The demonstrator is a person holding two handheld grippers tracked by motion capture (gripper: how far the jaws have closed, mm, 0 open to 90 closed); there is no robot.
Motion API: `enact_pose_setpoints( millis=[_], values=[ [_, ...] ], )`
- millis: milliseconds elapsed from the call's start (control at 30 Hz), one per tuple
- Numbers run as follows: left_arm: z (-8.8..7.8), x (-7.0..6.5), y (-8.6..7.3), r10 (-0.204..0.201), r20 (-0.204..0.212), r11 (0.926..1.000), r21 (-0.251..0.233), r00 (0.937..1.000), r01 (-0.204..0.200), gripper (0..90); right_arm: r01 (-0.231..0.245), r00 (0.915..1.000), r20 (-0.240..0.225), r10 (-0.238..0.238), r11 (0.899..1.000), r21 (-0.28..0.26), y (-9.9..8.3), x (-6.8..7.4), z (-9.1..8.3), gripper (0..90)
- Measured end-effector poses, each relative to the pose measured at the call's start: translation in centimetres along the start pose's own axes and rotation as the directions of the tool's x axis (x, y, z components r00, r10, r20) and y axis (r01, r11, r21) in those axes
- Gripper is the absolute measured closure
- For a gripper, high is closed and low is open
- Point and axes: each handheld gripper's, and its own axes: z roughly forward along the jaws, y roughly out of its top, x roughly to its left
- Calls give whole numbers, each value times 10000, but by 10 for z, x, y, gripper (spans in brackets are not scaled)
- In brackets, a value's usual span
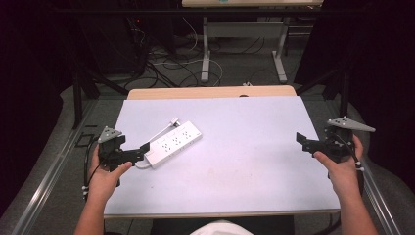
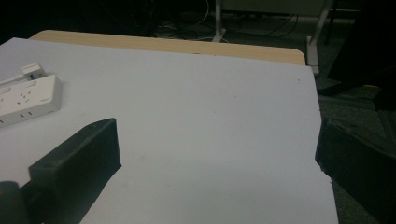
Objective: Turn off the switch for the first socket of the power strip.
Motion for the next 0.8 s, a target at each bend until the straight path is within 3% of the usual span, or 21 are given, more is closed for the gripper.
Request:
enact_pose_setpoints(
  millis=[133, 433, 800],
  values=[
    [1, 1, 0, -42, -58, 10000, -16, 10000, 42, 25, -200, 9998, 87, 199, 9998, 91, -5, -2, 4, 0],
    [2, 2, -4, -132, -81, 9998, 158, 9999, 134, 35, -70, 10000, 17, 70, 9996, 274, -10, 4, 13, 0],
    [1, -1, -5, -24, -72, 9999, -171, 10000, 23, 36, 168, 9999, -9, -168, 9992, 360, -13, 10, 16, 0]
  ],
)
